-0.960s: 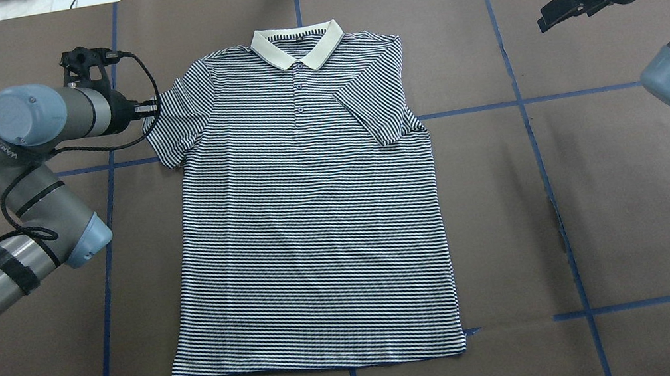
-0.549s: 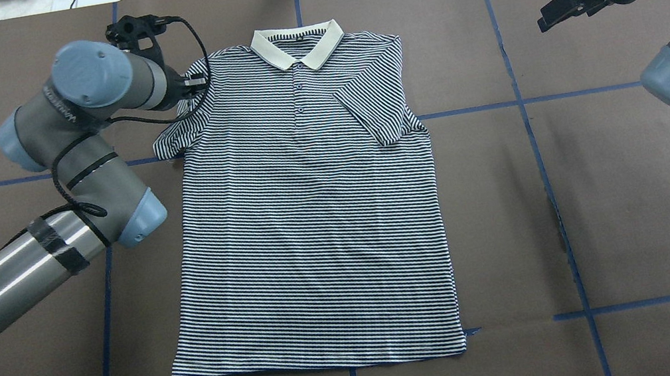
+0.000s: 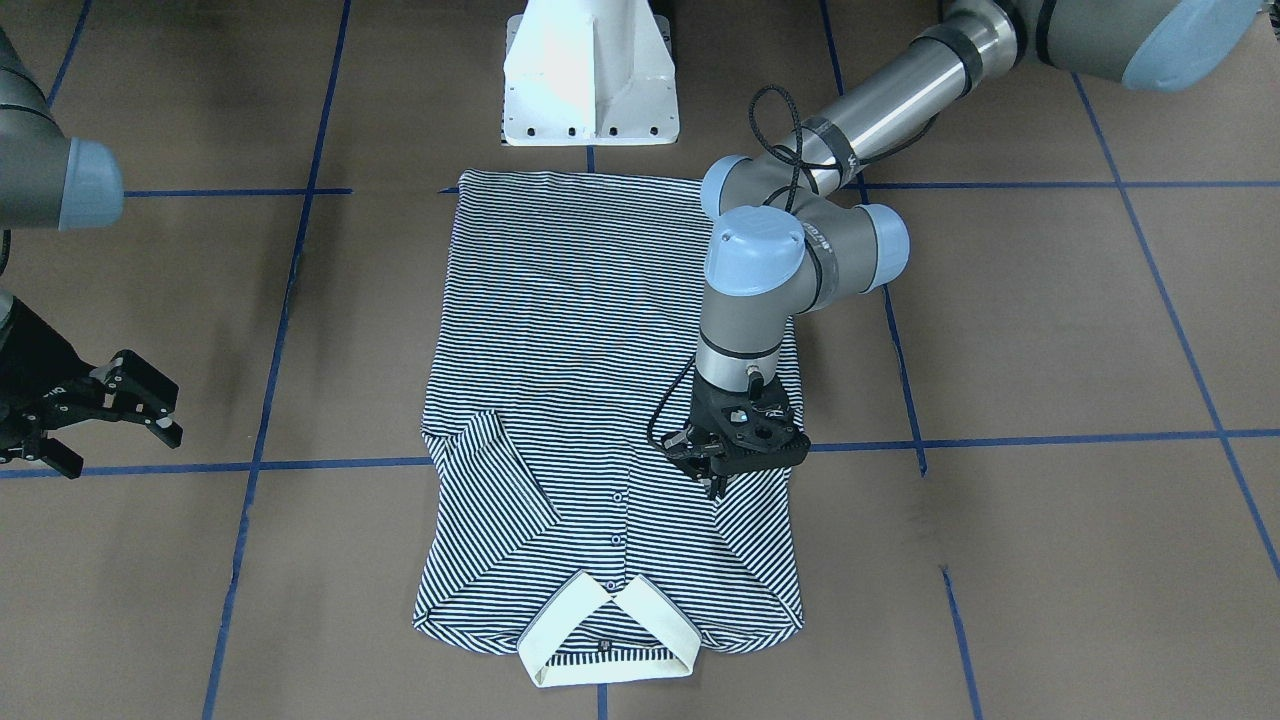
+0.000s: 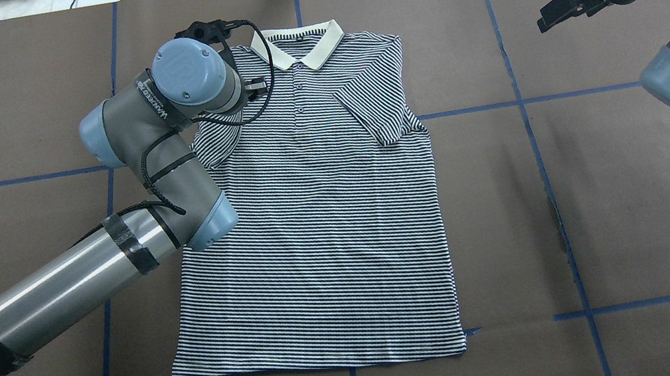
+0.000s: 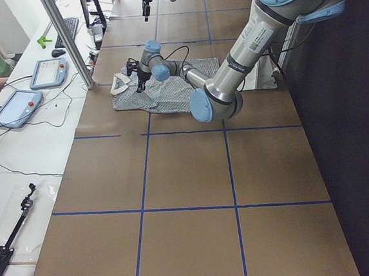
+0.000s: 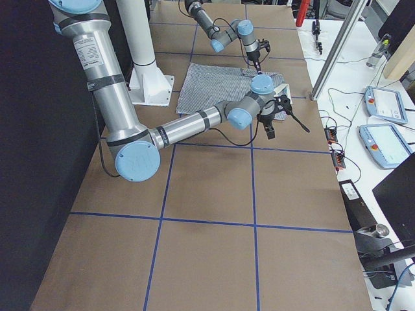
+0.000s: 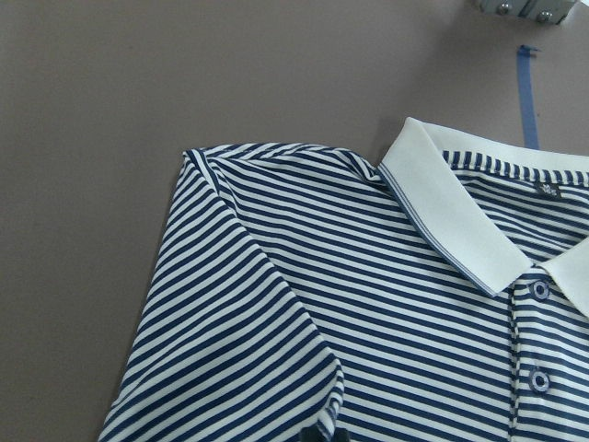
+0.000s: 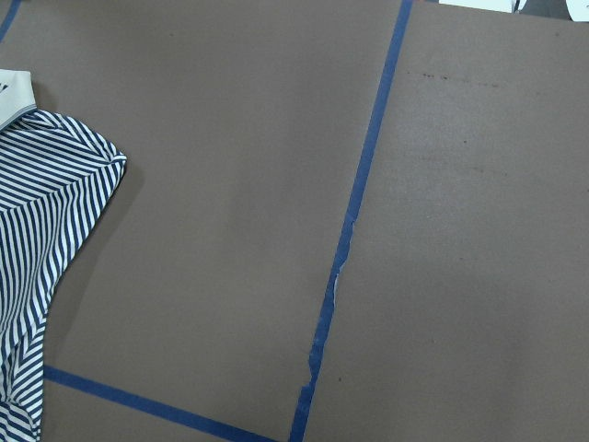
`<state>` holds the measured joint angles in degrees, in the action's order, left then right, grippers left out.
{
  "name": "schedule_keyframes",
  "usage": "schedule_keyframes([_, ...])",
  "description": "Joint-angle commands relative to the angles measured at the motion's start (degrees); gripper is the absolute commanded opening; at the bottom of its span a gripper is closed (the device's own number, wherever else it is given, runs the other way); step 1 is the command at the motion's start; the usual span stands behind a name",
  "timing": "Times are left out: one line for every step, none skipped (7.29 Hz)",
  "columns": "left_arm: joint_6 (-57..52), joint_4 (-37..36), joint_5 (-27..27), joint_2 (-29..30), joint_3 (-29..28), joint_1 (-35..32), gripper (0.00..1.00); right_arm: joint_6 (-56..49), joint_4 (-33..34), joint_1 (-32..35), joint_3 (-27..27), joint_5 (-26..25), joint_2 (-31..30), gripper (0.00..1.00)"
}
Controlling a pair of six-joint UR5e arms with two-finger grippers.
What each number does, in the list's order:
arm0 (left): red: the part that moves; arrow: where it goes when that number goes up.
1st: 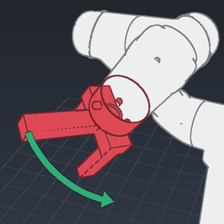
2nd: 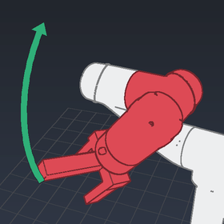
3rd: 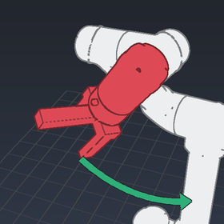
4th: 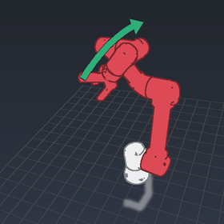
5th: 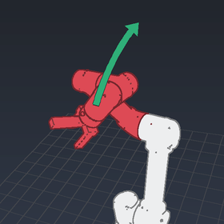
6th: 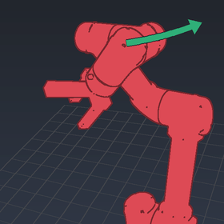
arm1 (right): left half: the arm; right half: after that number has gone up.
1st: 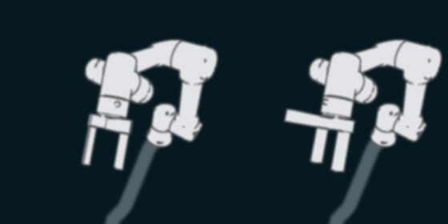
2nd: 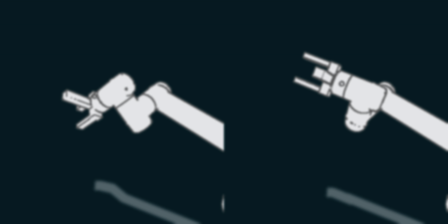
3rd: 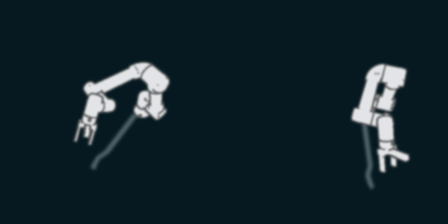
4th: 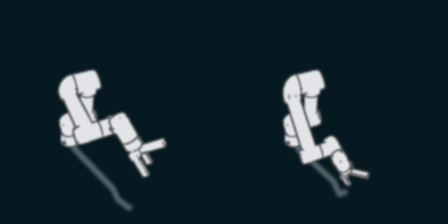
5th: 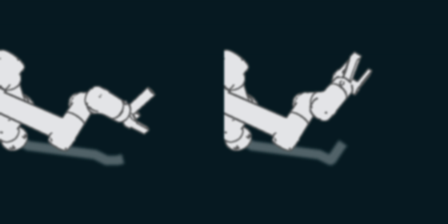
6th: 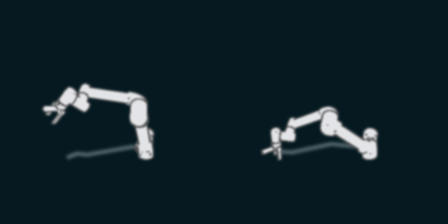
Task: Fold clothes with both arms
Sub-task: 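Fold the sleeve nearest the left gripper inward onto the shirt body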
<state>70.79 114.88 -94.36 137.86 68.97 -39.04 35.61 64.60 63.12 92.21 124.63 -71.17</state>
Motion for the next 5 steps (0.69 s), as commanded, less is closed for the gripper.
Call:
schedule_keyframes([-9.58, 0.08, -0.29, -1.44, 2.89, 0.01, 1.00, 0.77, 0.00, -0.01, 0.42, 0.00, -0.02, 1.00])
schedule_keyframes([-10.66, -0.79, -0.38, -3.45, 7.45, -0.07, 1.00, 7.22, 0.00, -1.06, 1.47, 0.09, 0.07, 1.00])
schedule_keyframes([-10.76, -0.79, -1.43, -7.65, 13.41, 0.01, 1.00, 17.20, 0.00, -5.07, 4.09, -1.30, -0.11, 1.00])
schedule_keyframes([-10.76, -0.71, -4.22, -12.30, 20.26, 0.01, 1.00, 25.83, 0.18, -12.07, 9.07, -6.97, -2.81, 1.00])
schedule_keyframes([-10.42, -0.79, -4.51, -15.22, 26.24, 0.36, 1.00, 33.22, 0.70, -19.63, 15.74, -14.17, -6.05, 1.00])
